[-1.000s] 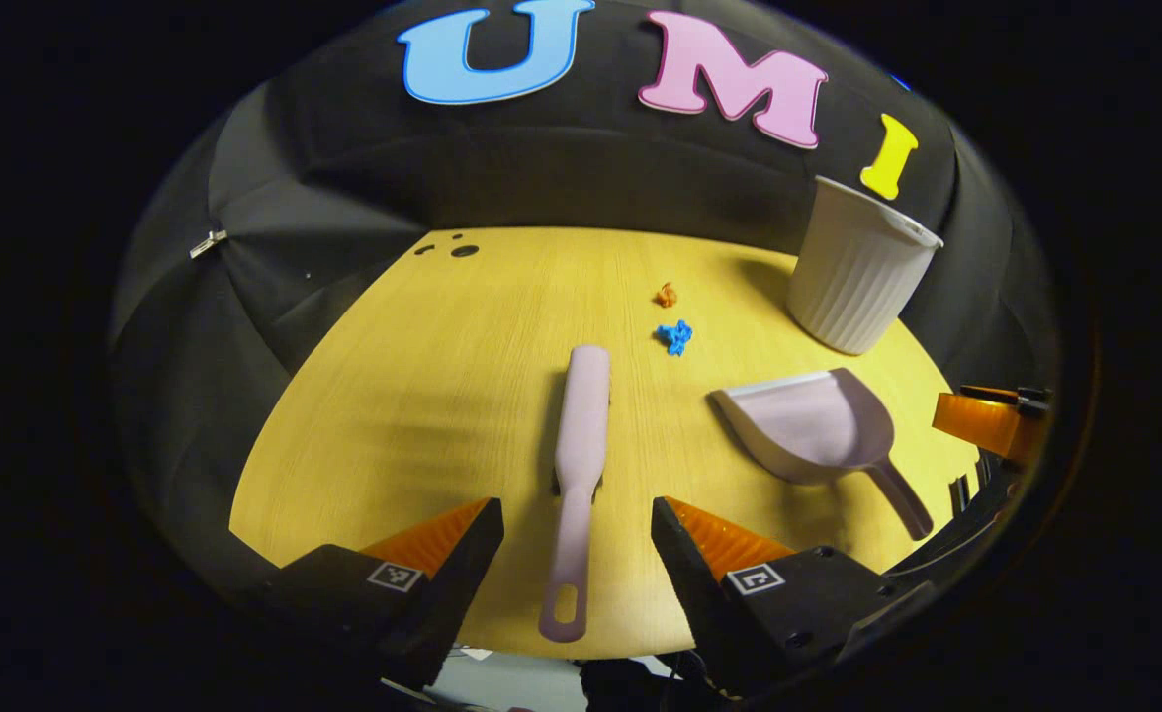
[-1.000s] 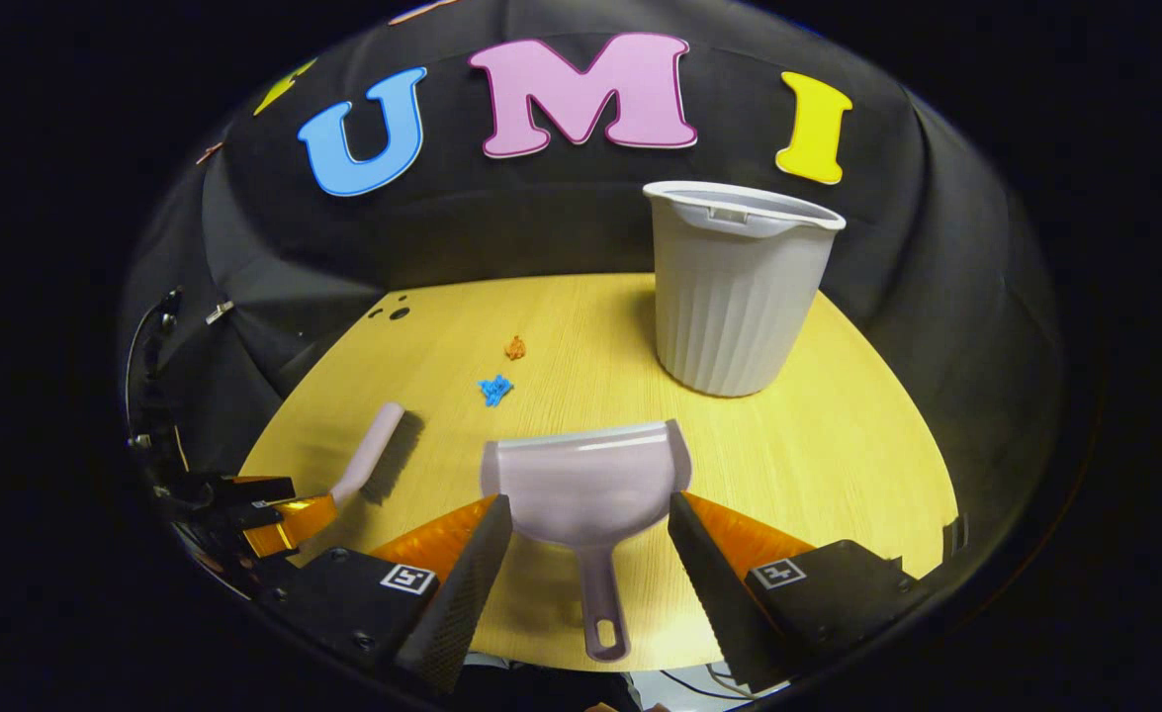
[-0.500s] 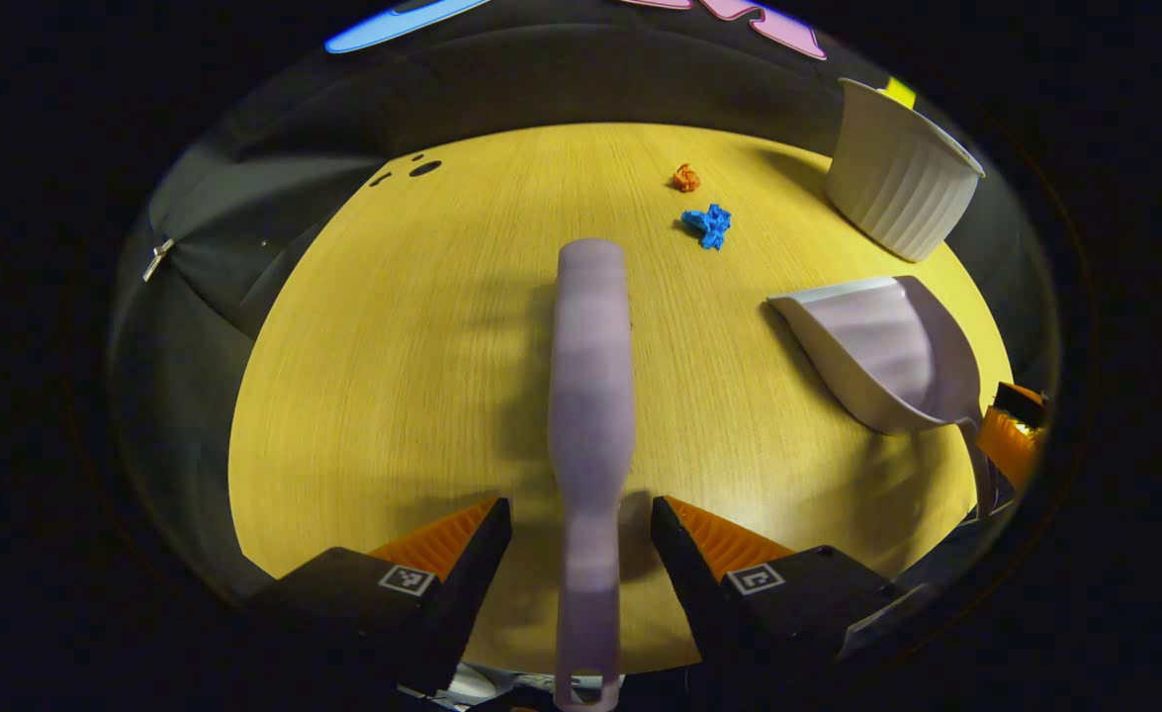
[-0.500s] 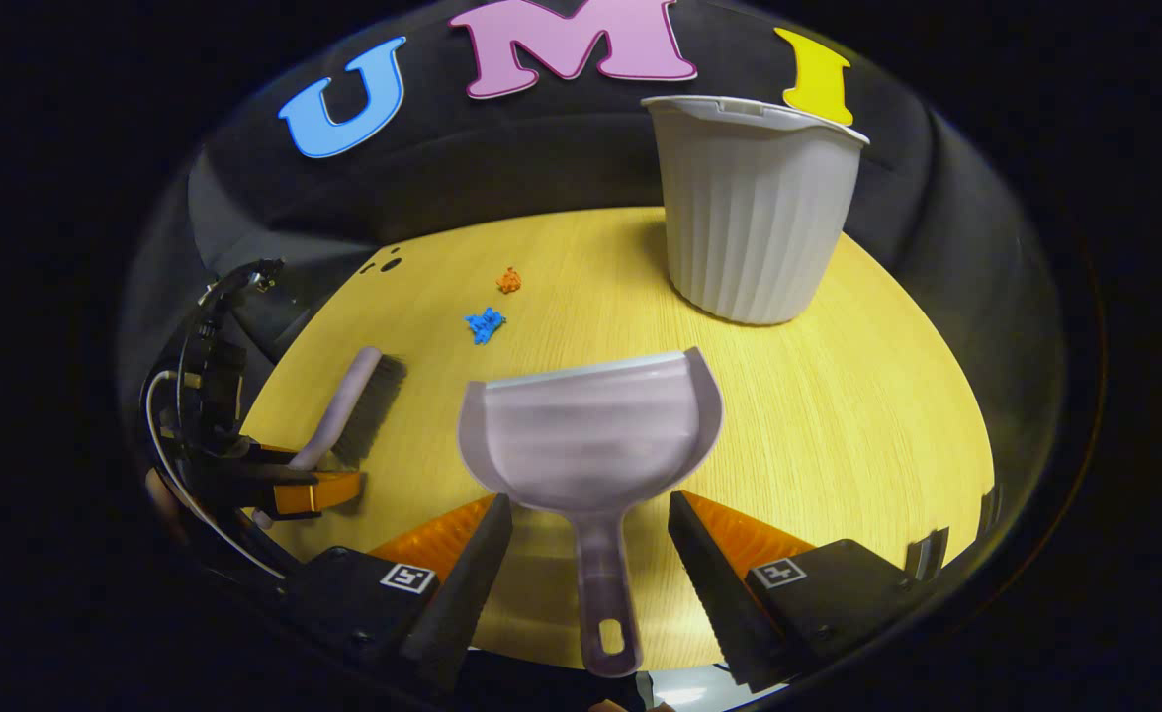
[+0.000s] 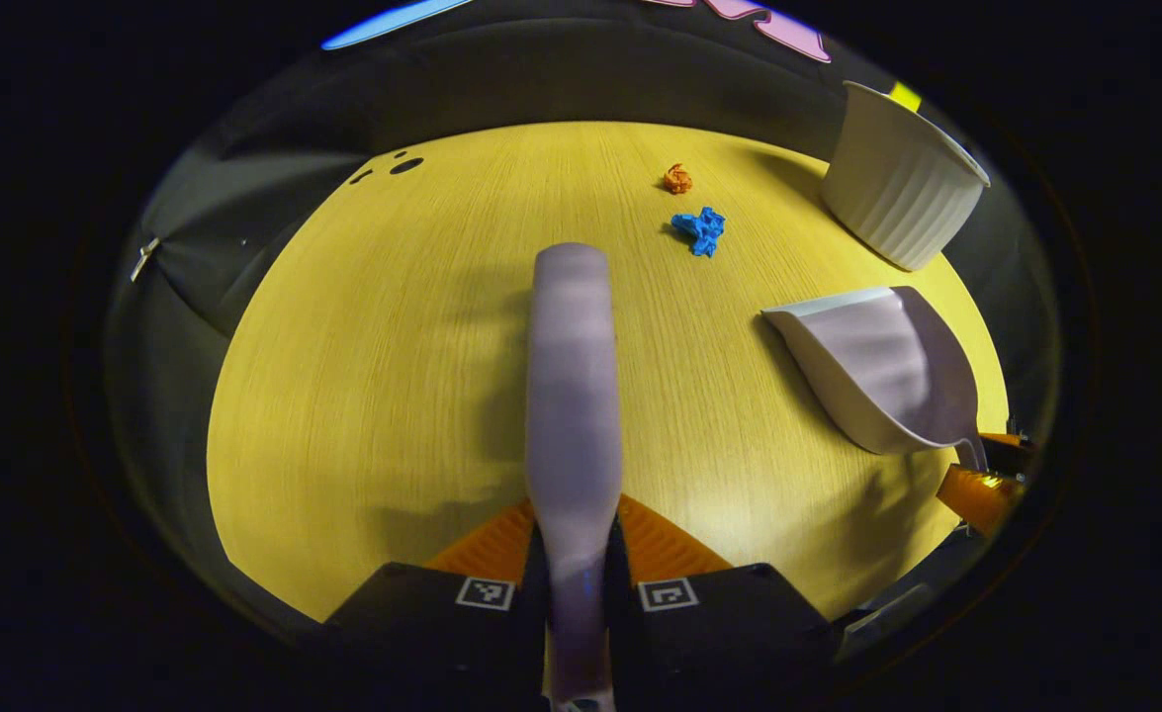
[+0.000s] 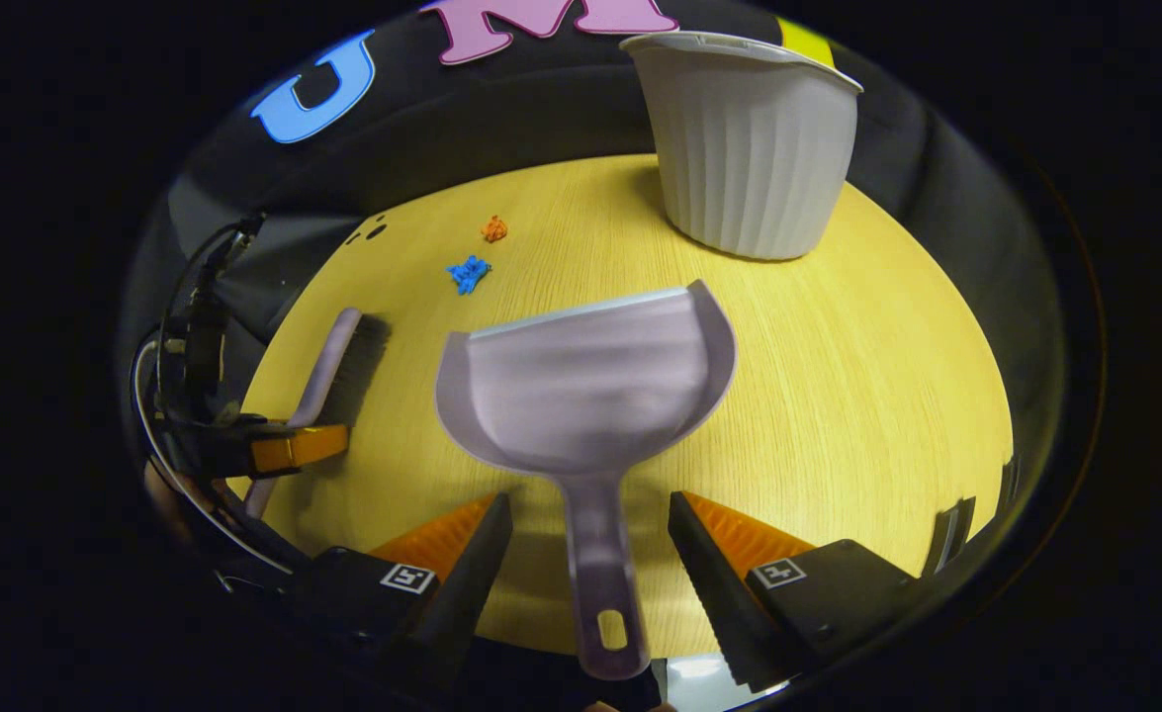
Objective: Pick up the small broom and dustpan from the desktop, sweep the trash into the dustpan with the broom, and then empty the trash into the garbage bin.
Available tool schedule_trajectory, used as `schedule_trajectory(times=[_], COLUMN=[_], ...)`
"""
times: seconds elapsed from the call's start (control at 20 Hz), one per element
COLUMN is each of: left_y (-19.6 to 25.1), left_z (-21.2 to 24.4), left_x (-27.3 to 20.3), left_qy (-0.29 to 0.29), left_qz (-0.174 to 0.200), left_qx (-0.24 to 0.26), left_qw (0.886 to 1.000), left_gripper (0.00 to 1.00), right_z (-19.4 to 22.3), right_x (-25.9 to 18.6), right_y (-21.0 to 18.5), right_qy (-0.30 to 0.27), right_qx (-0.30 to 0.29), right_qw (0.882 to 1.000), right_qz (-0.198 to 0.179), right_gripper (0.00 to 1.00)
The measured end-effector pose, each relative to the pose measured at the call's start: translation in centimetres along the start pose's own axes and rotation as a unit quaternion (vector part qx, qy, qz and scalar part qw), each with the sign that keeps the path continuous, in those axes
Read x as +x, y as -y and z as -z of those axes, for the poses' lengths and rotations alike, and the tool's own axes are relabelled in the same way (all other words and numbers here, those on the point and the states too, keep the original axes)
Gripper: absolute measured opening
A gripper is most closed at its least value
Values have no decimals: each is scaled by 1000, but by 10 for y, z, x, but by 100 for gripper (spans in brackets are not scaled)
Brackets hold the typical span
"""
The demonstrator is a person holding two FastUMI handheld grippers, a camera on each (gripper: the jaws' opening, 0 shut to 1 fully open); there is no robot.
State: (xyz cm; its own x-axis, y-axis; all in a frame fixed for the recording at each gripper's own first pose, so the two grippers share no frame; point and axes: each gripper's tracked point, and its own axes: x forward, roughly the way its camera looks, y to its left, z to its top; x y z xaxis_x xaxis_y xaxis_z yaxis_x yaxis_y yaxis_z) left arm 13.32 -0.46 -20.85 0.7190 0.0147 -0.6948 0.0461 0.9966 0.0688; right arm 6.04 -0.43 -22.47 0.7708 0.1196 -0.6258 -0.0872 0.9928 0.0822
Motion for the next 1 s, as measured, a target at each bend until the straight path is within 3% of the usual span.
schedule_trajectory(times=[0.3,0.55,0.8,0.85,0.95,1.0], left_y=[-5,-13,-26,-29,-35,-36], left_z=[-4,-7,-38,-45,-63,-70], left_x=[-4,-19,-31,-31,-28,-25], left_qy=[18,26,45,49,56,56], left_qz=[11,8,-3,-6,-12,-13], left_qx=[5,-18,-27,-26,-20,-15], left_qw=[1000,999,999,998,998,998], left_gripper=[26,26,26,26,26,26], right_z=[-3,5,1,0,-3,-3], right_x=[18,28,36,37,38,38], right_y=[9,18,19,22,25,24], right_qy=[-23,-58,-84,-87,-93,-100], right_qx=[8,-12,-56,-72,-75,-72], right_qw=[1000,998,994,992,991,991], right_qz=[9,14,34,48,56,54], right_gripper=[99,100,97,88,52,46])
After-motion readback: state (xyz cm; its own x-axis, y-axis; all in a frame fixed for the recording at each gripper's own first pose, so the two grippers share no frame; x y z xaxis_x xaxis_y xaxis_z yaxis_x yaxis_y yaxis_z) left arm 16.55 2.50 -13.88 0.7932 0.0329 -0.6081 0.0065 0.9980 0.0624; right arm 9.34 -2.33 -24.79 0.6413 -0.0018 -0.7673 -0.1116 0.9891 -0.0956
